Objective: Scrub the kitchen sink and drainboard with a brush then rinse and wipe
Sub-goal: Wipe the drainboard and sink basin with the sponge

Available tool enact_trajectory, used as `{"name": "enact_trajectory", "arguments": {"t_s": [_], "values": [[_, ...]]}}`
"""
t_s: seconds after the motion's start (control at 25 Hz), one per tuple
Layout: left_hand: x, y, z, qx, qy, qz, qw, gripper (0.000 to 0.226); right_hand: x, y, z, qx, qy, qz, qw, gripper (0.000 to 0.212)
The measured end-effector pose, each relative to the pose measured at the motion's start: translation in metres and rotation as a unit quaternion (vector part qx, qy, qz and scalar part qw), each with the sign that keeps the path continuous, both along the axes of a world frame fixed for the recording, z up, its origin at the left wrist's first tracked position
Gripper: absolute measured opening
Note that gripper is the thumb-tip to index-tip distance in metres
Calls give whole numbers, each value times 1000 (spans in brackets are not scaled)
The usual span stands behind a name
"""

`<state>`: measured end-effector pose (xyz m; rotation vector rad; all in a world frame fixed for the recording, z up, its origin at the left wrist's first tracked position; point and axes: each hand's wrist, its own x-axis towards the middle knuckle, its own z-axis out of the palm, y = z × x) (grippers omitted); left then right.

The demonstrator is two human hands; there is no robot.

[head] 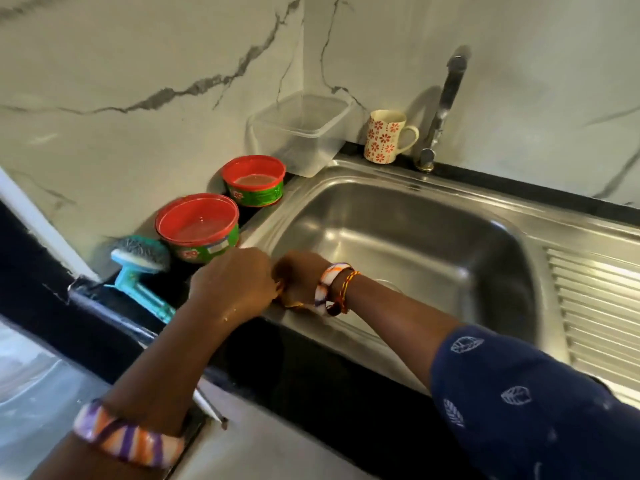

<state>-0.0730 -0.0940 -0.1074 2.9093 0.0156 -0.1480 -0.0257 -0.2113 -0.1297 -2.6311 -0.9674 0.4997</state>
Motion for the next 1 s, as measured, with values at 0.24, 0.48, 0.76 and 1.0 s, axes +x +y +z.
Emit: {"name": "enact_trajectory", "arguments": {"t_s": [0.24, 0.48, 0.76, 1.0], "values": [[-57, -51, 0, -34, -12, -75, 997, 20, -52, -111, 3, 42, 46, -59, 996, 48], [-80, -137, 5, 14, -25, -231, 973, 17, -131, -207, 2, 18, -51, -117, 992, 30], [-100, -211, 7, 69, -26, -354, 932, 24, -186, -288, 16, -39, -54, -210, 975, 34], [-100, -238, 8, 178, 15, -373, 911, 24, -223, -348, 28, -116, -33, -321, 939, 41]]}}
